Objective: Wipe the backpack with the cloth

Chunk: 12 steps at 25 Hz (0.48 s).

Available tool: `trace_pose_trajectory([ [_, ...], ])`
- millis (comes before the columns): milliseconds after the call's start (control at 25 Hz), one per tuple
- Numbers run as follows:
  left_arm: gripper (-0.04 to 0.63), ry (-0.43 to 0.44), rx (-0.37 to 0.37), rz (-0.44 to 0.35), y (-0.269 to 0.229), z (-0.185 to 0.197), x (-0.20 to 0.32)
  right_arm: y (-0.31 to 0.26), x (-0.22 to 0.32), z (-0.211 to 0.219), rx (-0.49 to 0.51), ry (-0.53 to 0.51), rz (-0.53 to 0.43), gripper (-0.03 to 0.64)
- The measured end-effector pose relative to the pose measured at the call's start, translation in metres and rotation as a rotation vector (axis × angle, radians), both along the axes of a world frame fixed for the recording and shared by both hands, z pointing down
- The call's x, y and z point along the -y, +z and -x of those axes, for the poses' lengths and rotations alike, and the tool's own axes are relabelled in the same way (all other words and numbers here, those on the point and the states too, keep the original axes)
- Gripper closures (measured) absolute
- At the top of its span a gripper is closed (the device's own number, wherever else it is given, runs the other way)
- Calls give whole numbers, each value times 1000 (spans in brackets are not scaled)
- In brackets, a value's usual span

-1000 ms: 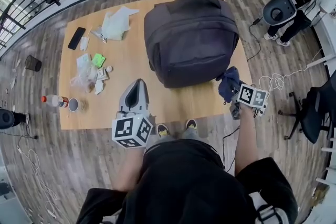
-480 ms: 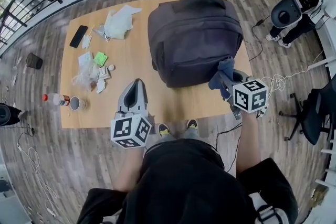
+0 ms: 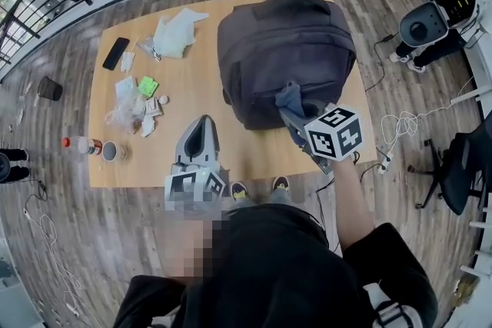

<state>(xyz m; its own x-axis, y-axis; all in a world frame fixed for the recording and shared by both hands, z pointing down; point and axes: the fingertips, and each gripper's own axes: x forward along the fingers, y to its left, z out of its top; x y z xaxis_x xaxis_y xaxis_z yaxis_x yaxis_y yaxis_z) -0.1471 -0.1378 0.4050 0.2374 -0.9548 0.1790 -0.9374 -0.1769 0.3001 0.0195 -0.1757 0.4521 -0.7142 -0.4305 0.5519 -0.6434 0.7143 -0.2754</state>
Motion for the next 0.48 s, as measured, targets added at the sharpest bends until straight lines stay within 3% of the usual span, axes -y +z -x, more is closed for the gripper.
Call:
trace_pose_trajectory([
  [200,580,-17,-1,13,4,7,1,24,-26,69,191,-98,168,575],
  [320,580,-24,3,4,0,9,-2,42,-31,89,310,-65,267,575],
  [400,580,-27,9,4,-1,12,-3,65,-40,89,307,-39,325,575],
  [480,580,-32,10,13,3,15,-3,102,-48,82,233,-15,368,575],
])
